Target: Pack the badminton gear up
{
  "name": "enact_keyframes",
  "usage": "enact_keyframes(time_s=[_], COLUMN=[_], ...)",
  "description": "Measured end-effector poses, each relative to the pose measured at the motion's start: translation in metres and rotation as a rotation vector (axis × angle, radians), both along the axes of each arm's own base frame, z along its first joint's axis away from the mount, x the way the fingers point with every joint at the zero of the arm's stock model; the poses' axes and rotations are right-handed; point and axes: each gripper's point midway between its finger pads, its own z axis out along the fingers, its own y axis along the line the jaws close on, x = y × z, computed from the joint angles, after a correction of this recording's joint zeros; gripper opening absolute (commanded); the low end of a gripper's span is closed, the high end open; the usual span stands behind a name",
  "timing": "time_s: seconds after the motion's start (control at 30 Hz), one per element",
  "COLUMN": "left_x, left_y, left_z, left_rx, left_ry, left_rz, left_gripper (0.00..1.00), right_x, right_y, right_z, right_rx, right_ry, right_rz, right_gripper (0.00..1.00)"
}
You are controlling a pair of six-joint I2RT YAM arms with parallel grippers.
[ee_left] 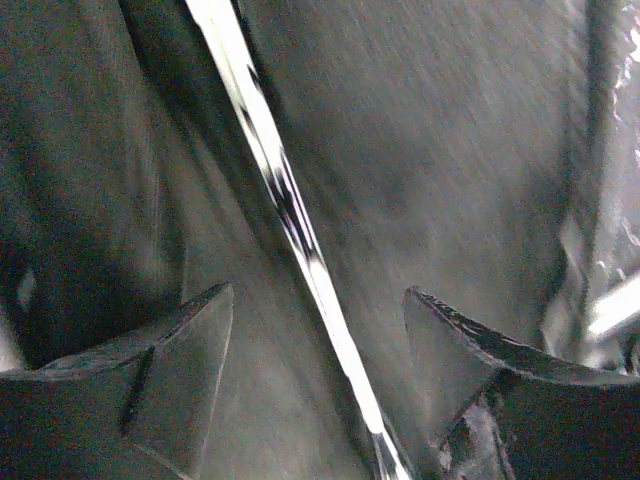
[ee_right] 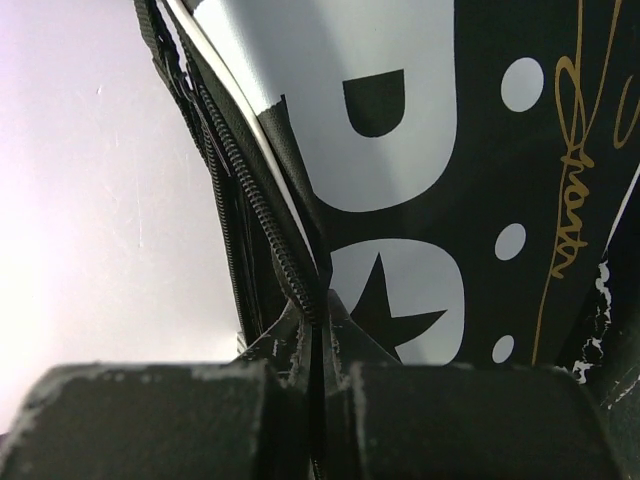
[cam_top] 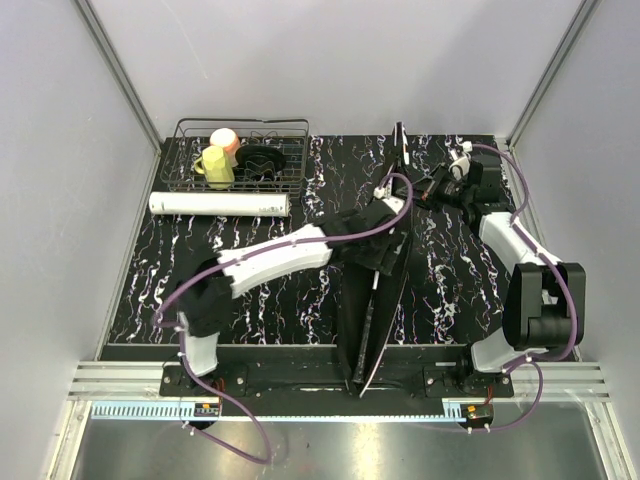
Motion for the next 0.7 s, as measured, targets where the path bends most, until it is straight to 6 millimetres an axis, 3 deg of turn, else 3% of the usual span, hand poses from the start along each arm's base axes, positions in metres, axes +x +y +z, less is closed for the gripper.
enact_keyframes(time_s=[0.1, 0.13, 0.23, 0.33, 0.4, 0.5, 0.57, 0.7], left_x=[-0.027, -0.036, -0.058, -0.069, -0.073, -0.078, -0.083, -0.085], left_y=[0.023, 0.031, 0.054, 0.070, 0.077, 0.084, 0.082, 0.072], left_z=[0.025, 0.036, 0.069, 0.082, 0.074, 0.046, 0.026, -0.004], left_rx=[-0.066, -0.094, -0.179, -0.228, -0.225, -0.179, -0.148, -0.114], left_ry=[0.006, 0.001, -0.034, -0.058, -0.052, -0.004, 0.047, 0.120], left_rz=[-0.058, -0.079, -0.124, -0.128, -0.120, -0.108, -0.113, -0.118], left_gripper=[0.76, 0.87, 0.95, 0.98, 0.99, 0.99, 0.93, 0.52], right_x=[-0.002, -0.001, -0.001, 0.000, -0.001, -0.002, -0.002, -0.002], right_y=[0.004, 0.004, 0.005, 0.005, 0.006, 0.007, 0.007, 0.007], right_z=[-0.004, -0.006, -0.011, -0.014, -0.014, -0.014, -0.014, -0.015], right_rx=[0.006, 0.006, 0.009, 0.010, 0.012, 0.016, 0.018, 0.017], right_ry=[0.012, 0.017, 0.032, 0.041, 0.042, 0.042, 0.044, 0.044], right_rz=[0.020, 0.021, 0.027, 0.028, 0.033, 0.040, 0.044, 0.048], right_gripper=[0.00, 0.00, 0.00, 0.00, 0.00, 0.00, 0.00, 0.00])
